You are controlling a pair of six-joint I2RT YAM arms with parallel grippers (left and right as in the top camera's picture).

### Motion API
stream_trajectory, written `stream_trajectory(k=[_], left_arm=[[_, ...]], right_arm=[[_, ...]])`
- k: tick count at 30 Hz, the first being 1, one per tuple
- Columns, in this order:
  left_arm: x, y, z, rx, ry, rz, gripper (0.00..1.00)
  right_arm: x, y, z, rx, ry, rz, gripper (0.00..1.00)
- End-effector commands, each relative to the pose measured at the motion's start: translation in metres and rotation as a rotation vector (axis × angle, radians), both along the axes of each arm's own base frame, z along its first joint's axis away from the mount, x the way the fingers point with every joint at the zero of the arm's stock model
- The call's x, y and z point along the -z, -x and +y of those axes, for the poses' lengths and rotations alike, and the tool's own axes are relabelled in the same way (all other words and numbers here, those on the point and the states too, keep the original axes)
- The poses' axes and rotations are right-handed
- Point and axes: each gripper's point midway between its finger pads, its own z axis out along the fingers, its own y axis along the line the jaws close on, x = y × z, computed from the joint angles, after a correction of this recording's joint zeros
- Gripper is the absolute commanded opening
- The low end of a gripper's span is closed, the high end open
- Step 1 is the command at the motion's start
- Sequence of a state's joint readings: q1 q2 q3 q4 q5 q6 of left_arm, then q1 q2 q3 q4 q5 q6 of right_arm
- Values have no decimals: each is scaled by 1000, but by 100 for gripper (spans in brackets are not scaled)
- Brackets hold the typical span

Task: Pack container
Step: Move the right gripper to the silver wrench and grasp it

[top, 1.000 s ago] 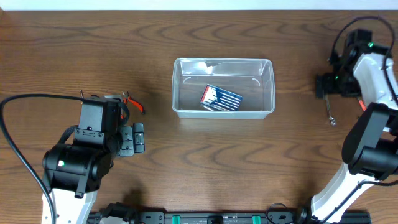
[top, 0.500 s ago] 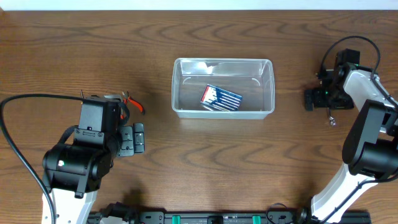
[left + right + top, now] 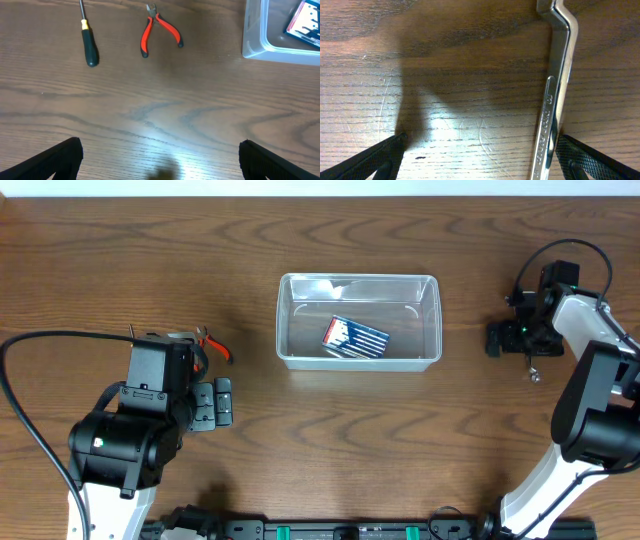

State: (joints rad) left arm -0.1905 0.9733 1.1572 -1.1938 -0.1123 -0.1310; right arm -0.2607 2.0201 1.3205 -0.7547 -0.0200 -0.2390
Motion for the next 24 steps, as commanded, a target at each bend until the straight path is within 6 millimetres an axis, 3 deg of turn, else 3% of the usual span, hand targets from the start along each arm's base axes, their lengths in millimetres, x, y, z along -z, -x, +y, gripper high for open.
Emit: stream_trajectory(k=[1, 4, 8, 11, 16, 19, 22, 24], left_arm=[[-4, -1, 3, -15, -3, -11, 98], [-4, -1, 3, -15, -3, -11, 98], [-4, -1, 3, -15, -3, -11, 98], [-4, -1, 3, -15, -3, -11, 98], [-4, -1, 3, -15, -3, -11, 98], [-4, -1, 3, -14, -3, -11, 98], [-4, -1, 3, -15, -3, -11, 98], [-4, -1, 3, -15, -3, -11, 98]], right_arm=[[17, 17, -3, 8, -4, 45, 98], [21, 22, -3, 12, -7, 54, 95], [22, 24, -2, 20, -10, 56, 72], [22, 24, -2, 30, -13, 56, 67], [22, 24, -2, 31, -13, 56, 43], [22, 24, -2, 38, -13, 56, 36], [22, 24, -2, 46, -14, 56, 18], [22, 23, -2, 46, -14, 55, 15]])
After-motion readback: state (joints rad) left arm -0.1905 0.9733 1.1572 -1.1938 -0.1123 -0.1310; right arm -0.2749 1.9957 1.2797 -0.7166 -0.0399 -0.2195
